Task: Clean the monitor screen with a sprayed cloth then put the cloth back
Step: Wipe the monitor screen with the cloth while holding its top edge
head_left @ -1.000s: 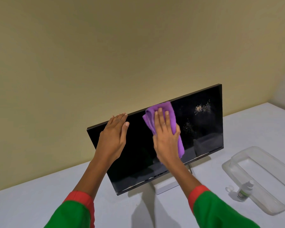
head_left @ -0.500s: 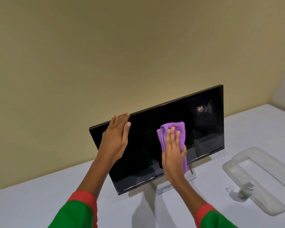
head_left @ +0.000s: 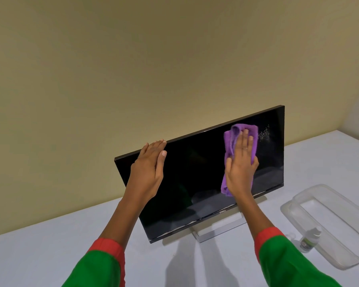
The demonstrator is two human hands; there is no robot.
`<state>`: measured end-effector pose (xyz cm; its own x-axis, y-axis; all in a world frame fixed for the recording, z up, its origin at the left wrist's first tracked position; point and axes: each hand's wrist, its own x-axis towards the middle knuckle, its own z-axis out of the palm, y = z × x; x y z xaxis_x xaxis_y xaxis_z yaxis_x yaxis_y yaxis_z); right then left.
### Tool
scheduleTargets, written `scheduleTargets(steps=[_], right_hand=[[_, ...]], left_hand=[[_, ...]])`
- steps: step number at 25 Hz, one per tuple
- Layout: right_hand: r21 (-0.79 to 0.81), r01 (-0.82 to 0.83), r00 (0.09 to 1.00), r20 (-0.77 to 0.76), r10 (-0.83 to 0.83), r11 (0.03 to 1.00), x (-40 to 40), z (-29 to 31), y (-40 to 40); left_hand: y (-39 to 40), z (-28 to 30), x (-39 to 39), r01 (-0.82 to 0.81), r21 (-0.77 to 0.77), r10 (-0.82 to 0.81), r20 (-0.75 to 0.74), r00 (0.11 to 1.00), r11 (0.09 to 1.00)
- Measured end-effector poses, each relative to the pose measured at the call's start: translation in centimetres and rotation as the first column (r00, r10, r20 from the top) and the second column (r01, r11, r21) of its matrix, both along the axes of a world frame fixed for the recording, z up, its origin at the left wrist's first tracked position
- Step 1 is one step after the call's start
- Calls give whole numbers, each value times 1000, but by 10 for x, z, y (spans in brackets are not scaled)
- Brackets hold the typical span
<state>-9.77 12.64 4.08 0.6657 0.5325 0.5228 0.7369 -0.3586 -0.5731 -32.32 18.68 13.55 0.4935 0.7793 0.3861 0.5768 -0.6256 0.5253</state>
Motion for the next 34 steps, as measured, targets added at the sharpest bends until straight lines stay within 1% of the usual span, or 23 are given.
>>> scheduleTargets(steps=[2,3,4,6,8,10,13,16,18,20,22,24,26,29,31,34], right_hand=[[20,65,983,-172,-61,998,0,-11,-5],[2,92,972,-219,-90,996,-4,-17,-8],[-21,104,967,-230,-106,994,-11,-23,-11],[-48,68,977,-198,-77,997,-30,-30,-14],[-70,1,996,-90,-8,998,-46,-32,-13],[-71,-44,999,19,46,996,-45,-22,-8],[-68,-53,995,84,59,996,-19,1,-2],[-70,-5,995,95,11,998,22,19,0],[-57,31,999,40,-28,998,41,20,-3],[-10,80,991,-111,-81,997,53,14,-8],[9,135,954,-270,-127,991,54,1,-15],[-10,139,941,-309,-136,990,42,-10,-19],[-25,99,959,-266,-102,995,22,-17,-18],[-21,7,991,-137,-10,1000,8,-7,-11],[4,-10,996,-91,10,1000,21,12,-5],[-24,28,999,-28,-29,999,56,36,-4]], left_hand=[[0,0,0,3,-5,-3,12,1000,1000],[-1,0,-1,3,-8,-3,16,1000,1000],[-1,0,-1,1,-9,-1,18,1000,1000],[-1,-1,-1,-4,-10,4,21,1000,1000],[-2,-1,-1,-8,-14,8,22,1000,1000],[-3,-1,0,-11,-19,11,20,1000,1000],[-4,0,-1,-10,-22,11,18,1000,1000],[-4,2,0,-8,-25,9,21,1000,1000],[-4,3,1,-5,-26,6,23,1000,1000],[-4,2,0,-1,-26,2,27,1000,1000],[-5,0,-1,-2,-23,3,27,1000,1000],[-4,-1,-1,-5,-22,6,29,1000,1000],[-3,-1,-1,-7,-22,7,32,999,1000],[-3,-1,-1,-6,-24,7,46,999,1000],[-1,-1,-1,-9,-22,11,49,999,1000],[-1,-1,0,-14,-23,15,45,999,1000]])
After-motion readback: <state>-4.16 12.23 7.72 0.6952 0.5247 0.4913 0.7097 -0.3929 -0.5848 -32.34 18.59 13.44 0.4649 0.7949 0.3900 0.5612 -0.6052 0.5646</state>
